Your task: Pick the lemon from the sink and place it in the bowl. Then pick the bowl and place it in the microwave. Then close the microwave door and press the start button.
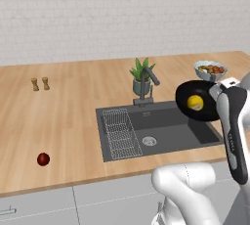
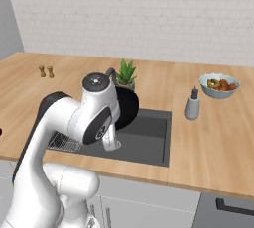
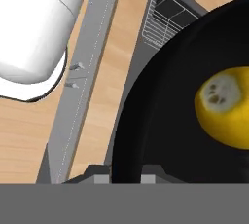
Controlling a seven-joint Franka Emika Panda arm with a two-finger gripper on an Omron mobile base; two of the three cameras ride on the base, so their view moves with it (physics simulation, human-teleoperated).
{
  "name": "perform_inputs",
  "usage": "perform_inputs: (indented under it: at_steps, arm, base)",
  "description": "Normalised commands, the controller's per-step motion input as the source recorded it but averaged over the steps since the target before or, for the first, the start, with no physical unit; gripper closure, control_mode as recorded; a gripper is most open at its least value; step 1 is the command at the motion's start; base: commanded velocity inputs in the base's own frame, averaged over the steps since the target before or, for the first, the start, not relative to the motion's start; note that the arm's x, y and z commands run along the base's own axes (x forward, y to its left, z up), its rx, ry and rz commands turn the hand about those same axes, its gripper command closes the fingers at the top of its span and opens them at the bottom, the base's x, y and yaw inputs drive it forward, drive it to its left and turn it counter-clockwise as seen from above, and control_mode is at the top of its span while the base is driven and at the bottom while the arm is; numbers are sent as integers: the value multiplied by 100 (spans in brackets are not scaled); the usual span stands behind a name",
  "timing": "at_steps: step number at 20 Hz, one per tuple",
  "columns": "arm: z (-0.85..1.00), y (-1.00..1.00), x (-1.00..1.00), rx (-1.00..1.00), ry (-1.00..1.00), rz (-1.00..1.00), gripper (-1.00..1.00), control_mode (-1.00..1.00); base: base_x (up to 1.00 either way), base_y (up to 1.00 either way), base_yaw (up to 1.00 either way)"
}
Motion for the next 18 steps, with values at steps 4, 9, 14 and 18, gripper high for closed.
perform_inputs:
  at_steps: [4, 9, 14, 18]
  arm:
    - [45, 50, -34, 0, 0, 9, 100, -100]
    - [9, 49, 10, 0, 0, 7, 100, 100]
    - [0, 0, 0, 0, 0, 0, 100, 100]
    - [0, 0, 0, 0, 0, 0, 100, 100]
  base:
    - [0, 0, 0]
    - [1, 3, 5]
    - [-7, -8, 0]
    - [-3, -8, -72]
